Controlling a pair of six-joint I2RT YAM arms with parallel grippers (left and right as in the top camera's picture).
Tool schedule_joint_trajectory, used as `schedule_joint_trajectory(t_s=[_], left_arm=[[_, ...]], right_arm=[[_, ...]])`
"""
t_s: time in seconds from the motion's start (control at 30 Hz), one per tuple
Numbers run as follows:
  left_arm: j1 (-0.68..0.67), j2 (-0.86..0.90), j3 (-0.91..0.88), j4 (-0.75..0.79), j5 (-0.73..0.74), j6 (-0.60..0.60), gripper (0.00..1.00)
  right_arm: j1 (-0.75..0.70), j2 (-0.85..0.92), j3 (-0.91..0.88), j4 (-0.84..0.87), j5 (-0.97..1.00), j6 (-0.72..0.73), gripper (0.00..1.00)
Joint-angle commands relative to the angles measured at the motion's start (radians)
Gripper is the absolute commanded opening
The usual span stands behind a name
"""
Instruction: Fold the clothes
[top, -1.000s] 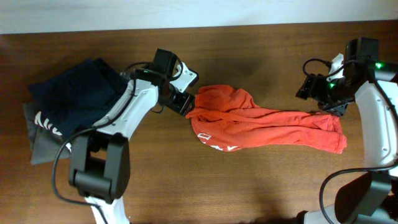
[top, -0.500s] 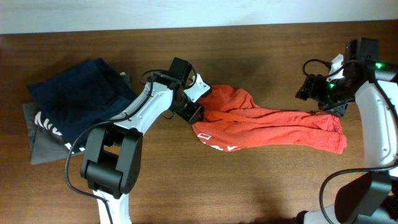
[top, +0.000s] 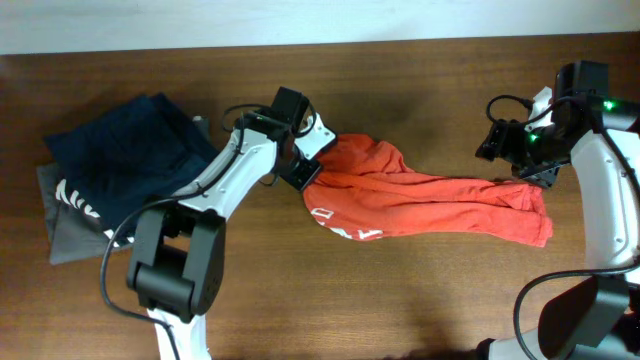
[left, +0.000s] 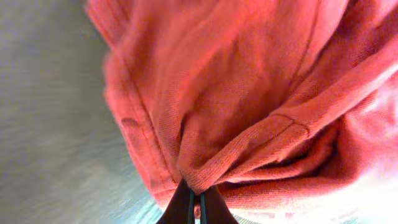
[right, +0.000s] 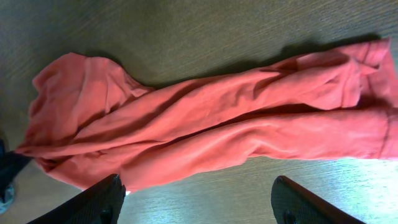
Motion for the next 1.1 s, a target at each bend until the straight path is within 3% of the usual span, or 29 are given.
schedule_joint_trajectory(t_s=[0.0,0.07,0.17,0.27,0.37,0.5,0.57,0.7,0.83,1.07], left_arm=[[0.003,-0.127,0.058,-0.01,-0.126,-0.007,0.01],[0.003,-0.171,0.063,-0.012,-0.135,-0.006,0.02],[0.002,-0.218,0.063,-0.025,-0.135,-0.006,0.13],[0.002,-0.223,0.063,-0.047,-0.135,-0.006,0.14],[0.003,-0.214,0.063,-0.061,-0.135,-0.006,0.0],[0.002,-0.213,0.063,-0.061,-0.135,-0.006,0.0],[0.003,-0.211,0.061,-0.071,-0.135,-0.006,0.22],[0.003,-0.185,0.037,-0.076,-0.135,-0.005,0.48],[0.003,-0.109,0.016,-0.076,-0.136,-0.005,0.55],[0.008,0.018,0.012,-0.029,-0.206,0.013,0.53]], right_arm=[[0.002,-0.008,0.004,-0.001,-0.004,-0.01,0.8],[0.002,-0.008,0.004,-0.001,-0.002,-0.01,0.81],[0.002,-0.007,0.004,-0.001,-0.002,-0.01,0.8],[0.002,-0.007,0.004,0.0,-0.002,-0.01,0.81],[0.002,-0.007,0.004,0.0,-0.002,-0.01,0.81],[0.002,-0.007,0.004,-0.001,-0.002,-0.01,0.81],[0.002,-0.007,0.004,-0.002,-0.002,-0.01,0.81],[0.002,-0.007,0.004,-0.002,-0.002,-0.01,0.8],[0.002,-0.007,0.004,-0.002,-0.002,-0.01,0.81],[0.002,-0.007,0.004,-0.002,-0.002,-0.01,0.81]])
